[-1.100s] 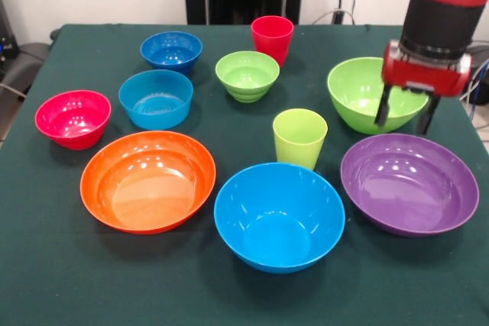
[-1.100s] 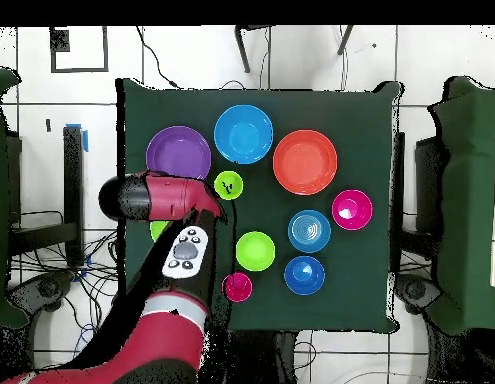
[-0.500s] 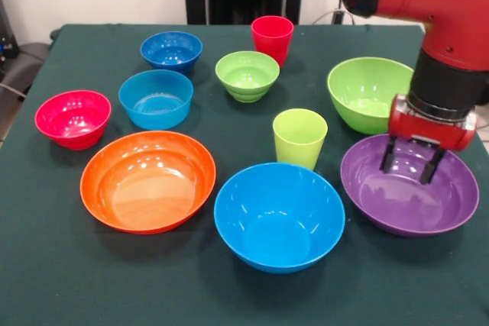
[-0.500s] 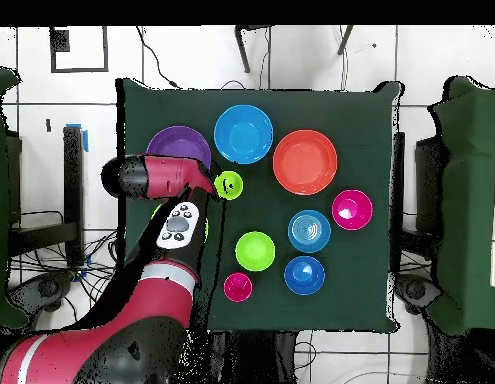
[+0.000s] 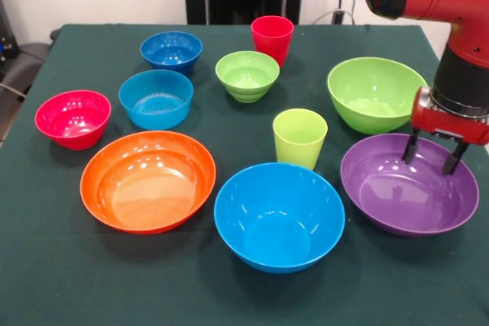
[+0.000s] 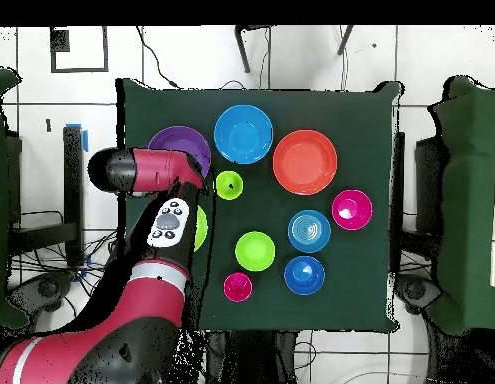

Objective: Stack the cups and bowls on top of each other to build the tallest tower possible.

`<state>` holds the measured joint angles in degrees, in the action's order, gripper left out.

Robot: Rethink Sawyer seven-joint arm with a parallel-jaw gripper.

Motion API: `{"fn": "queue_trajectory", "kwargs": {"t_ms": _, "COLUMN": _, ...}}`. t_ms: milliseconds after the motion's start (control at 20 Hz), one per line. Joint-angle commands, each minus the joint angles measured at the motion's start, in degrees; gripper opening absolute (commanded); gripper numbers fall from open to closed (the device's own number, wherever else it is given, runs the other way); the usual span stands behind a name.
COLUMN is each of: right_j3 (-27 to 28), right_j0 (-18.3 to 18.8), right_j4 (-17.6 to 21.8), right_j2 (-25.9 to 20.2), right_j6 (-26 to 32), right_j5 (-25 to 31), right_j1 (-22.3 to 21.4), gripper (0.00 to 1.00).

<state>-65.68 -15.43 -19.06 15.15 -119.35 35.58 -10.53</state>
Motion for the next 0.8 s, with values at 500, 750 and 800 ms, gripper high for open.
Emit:
{"fn": "queue_trajectory", "kwargs": {"t_ms": 500, "right_j3": 7.3, "right_j0": -1.4, "right_j4": -3.0, "right_j2": -8.1, "right_j6": -8.7, "right_j5": 0.7, "right_j1": 4.7, "gripper": 1.0}}
{"fn": "queue_trajectory", "kwargs": {"t_ms": 750, "right_j3": 8.1, "right_j0": -1.7, "right_j4": -3.2, "right_j2": -7.6, "right_j6": -8.4, "right_j5": 2.5, "right_j1": 4.4, "gripper": 1.0}}
{"fn": "queue_trajectory", "kwargs": {"t_ms": 800, "right_j3": 7.9, "right_j0": -1.7, "right_j4": -3.3, "right_j2": -7.9, "right_j6": -8.4, "right_j5": 2.5, "right_j1": 4.2, "gripper": 1.0}}
